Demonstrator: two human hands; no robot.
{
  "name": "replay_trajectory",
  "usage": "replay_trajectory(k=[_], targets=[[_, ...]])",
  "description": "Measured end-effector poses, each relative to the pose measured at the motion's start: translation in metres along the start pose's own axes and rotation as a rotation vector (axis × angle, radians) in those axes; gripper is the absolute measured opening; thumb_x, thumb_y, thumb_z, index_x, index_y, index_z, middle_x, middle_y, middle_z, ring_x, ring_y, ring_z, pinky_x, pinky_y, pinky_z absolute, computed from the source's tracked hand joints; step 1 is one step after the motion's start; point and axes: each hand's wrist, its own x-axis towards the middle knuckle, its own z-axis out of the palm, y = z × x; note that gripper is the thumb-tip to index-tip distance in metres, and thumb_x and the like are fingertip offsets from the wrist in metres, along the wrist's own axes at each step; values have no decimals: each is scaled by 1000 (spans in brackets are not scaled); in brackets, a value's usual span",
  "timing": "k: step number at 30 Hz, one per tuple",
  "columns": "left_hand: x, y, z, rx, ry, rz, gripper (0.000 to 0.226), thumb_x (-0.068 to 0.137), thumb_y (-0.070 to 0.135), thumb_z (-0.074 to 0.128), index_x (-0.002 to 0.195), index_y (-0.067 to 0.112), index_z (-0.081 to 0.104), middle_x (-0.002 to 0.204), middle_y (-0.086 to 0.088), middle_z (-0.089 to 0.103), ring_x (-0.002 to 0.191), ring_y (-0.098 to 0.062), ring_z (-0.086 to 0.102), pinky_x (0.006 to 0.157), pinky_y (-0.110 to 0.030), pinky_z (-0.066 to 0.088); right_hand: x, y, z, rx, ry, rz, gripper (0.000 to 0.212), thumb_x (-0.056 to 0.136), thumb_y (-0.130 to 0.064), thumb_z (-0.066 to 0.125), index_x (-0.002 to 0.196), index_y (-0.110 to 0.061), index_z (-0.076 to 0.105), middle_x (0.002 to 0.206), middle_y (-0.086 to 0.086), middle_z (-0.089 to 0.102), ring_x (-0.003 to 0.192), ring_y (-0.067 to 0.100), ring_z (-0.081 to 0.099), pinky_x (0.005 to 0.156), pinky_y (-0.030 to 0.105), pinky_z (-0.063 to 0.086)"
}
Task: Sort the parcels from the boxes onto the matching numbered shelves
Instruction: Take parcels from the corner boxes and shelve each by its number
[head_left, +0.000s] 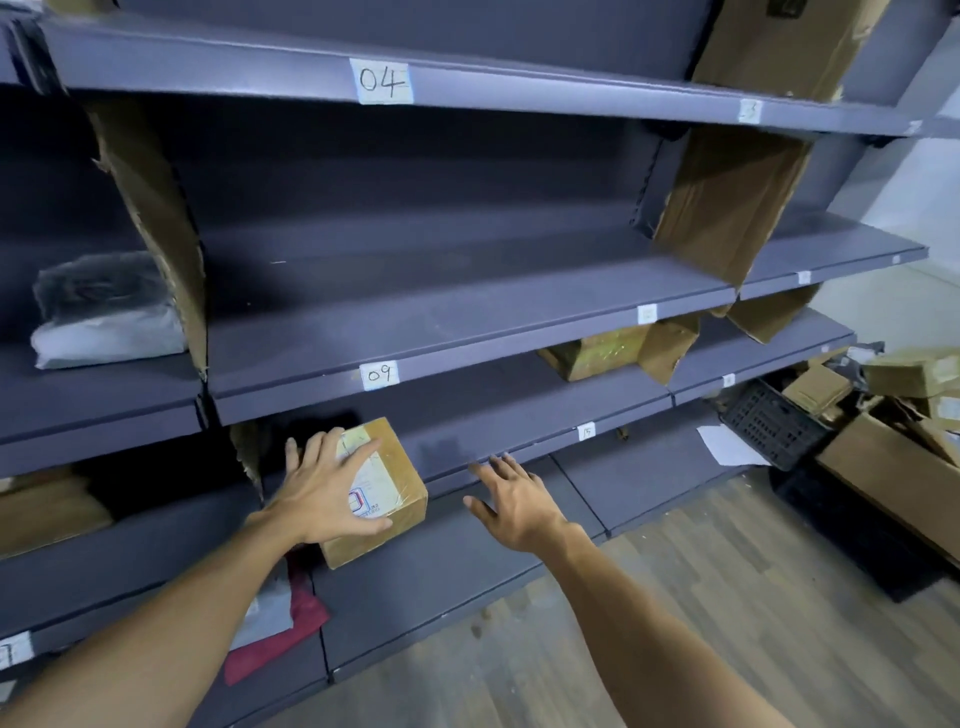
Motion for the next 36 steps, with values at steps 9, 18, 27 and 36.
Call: replay_trajectory(k=[9,18,27,36], targets=[[48,-35,3,-46,-100,-107,114,61,74,72,153,46,12,151,-8,17,140,-33,20,115,-49,21,78,-5,3,6,-68,-94,61,105,-50,35,157,-24,23,166,9,19,155,24,7,120,47,20],[80,-51,23,-103,-231,-215,113,65,75,71,155,44,12,135,2,57,121,-25,56,93,-31,43,145,-2,26,25,-126,-226,59,105,-49,36,158,-25,22,166,8,17,155,23,4,122,47,16],[73,-74,79,-29,-71,-163,92,83,55,64,158,34,15,155,0,30,146,-28,26,119,-57,2,189,10,65,-10,-182,-334,61,104,-51,36,157,-23,24,165,6,21,155,24,6,121,43,17],[30,-5,130,278,247,-224,102,66,20,75,157,21,28,154,-23,36,146,-41,30,112,-67,26,195,0,73,-48,-274,-370,62,103,-50,40,158,-24,23,167,5,14,155,25,4,121,48,16]])
